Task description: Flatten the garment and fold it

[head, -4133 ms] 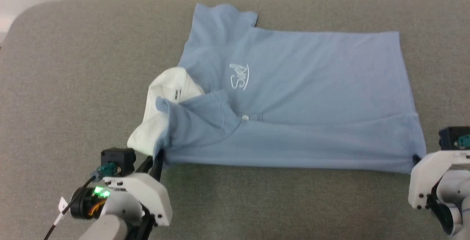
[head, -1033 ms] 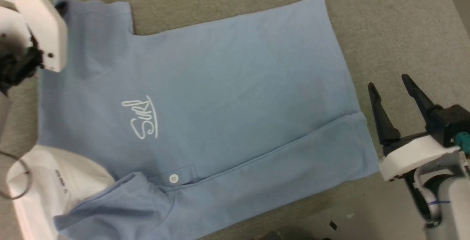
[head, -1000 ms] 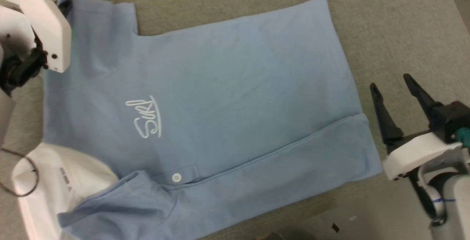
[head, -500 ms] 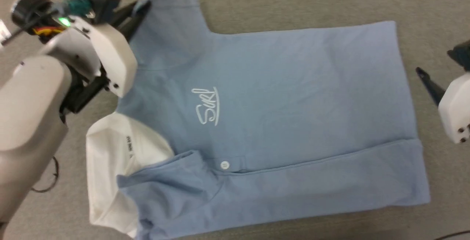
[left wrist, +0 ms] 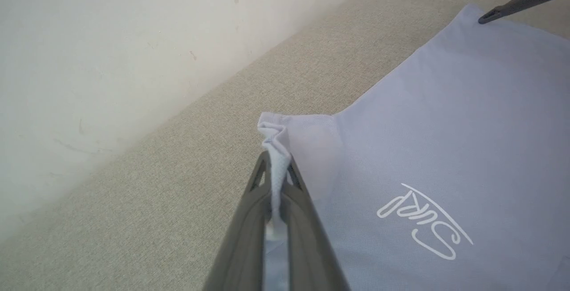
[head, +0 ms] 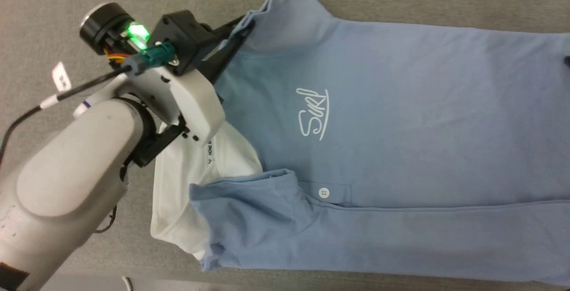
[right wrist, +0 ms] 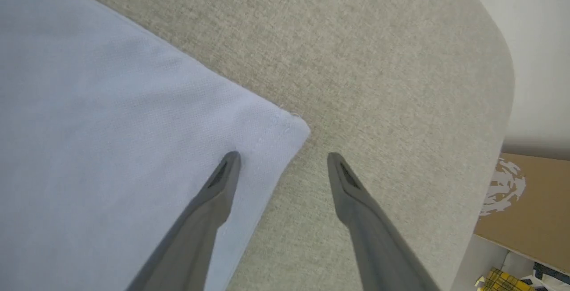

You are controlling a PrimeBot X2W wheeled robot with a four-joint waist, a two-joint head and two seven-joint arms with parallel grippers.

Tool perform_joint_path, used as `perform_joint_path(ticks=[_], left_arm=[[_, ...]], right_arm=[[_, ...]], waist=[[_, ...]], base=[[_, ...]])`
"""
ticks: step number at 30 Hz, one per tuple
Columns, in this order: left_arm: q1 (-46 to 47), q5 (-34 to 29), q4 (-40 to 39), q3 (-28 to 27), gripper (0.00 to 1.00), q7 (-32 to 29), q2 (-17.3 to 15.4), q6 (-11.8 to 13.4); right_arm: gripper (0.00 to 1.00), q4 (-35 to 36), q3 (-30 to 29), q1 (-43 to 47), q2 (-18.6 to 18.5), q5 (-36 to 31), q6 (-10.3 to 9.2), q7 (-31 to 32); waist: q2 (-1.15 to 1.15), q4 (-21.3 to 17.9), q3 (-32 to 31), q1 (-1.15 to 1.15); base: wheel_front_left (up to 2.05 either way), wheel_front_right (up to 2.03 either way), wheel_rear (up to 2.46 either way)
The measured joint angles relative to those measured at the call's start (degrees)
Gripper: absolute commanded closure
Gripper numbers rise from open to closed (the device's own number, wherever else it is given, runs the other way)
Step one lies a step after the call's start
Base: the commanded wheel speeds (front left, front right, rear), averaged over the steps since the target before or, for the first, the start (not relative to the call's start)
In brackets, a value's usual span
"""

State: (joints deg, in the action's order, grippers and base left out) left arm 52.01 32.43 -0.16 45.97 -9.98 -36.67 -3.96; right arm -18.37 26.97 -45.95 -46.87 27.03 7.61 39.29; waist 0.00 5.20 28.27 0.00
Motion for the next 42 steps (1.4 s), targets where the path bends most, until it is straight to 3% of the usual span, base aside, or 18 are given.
perform_joint_path(ticks=[6,8,9,17,22,27,38,42], left_arm=[[0.0,-0.5,-0.7,0.7,1.00,0.8,1.1,0.2],[0.0,-0.5,-0.4,0.7,1.00,1.3,1.4,0.5],[0.0,-0.5,-0.1,0.6,1.00,1.7,1.5,0.5],[-2.3,0.0,3.6,-0.5,1.00,5.8,1.3,2.2],[-5.3,0.7,4.9,-1.1,1.00,7.9,0.4,3.1],[-9.6,2.4,4.2,-1.1,1.00,8.3,-0.6,4.6],[-26.2,6.5,-6.1,-0.3,1.00,6.2,-7.7,11.5],[-31.9,8.4,-8.5,1.2,1.00,4.9,-9.2,12.7]], right_arm=[[0.00,-3.0,4.5,-2.9,-2.2,2.0,-0.09,-0.7],[0.95,-3.0,5.9,-3.4,-3.2,3.1,-0.10,-1.4],[1.00,-3.1,6.5,-3.6,-3.4,3.7,-0.09,-2.0],[1.00,-7.7,8.3,-4.0,-1.4,5.0,-0.09,-10.4],[1.00,-9.0,7.5,-2.1,0.9,5.4,-0.03,-16.3],[1.00,-7.9,4.9,2.5,0.6,4.4,0.00,-20.8],[1.00,1.4,-5.8,22.8,3.1,1.5,0.00,-22.0],[1.00,4.2,-8.5,30.0,4.6,0.3,0.00,-20.2]], waist=[[0.00,2.7,2.4,-0.01],[0.00,3.3,2.9,-0.01],[0.00,3.5,3.0,-0.01],[0.00,3.2,0.9,0.00],[0.00,2.1,-2.8,0.01],[0.00,1.1,-7.4,0.00],[0.00,-1.0,-16.9,-0.02],[0.00,-1.8,-18.7,-0.02]], base=[[0.00,0.00,0.00],[0.00,0.00,0.00],[0.00,0.00,0.00],[0.00,0.00,0.00],[0.00,0.00,0.00],[0.00,0.00,0.00],[0.00,0.00,0.00],[0.00,0.00,0.00]])
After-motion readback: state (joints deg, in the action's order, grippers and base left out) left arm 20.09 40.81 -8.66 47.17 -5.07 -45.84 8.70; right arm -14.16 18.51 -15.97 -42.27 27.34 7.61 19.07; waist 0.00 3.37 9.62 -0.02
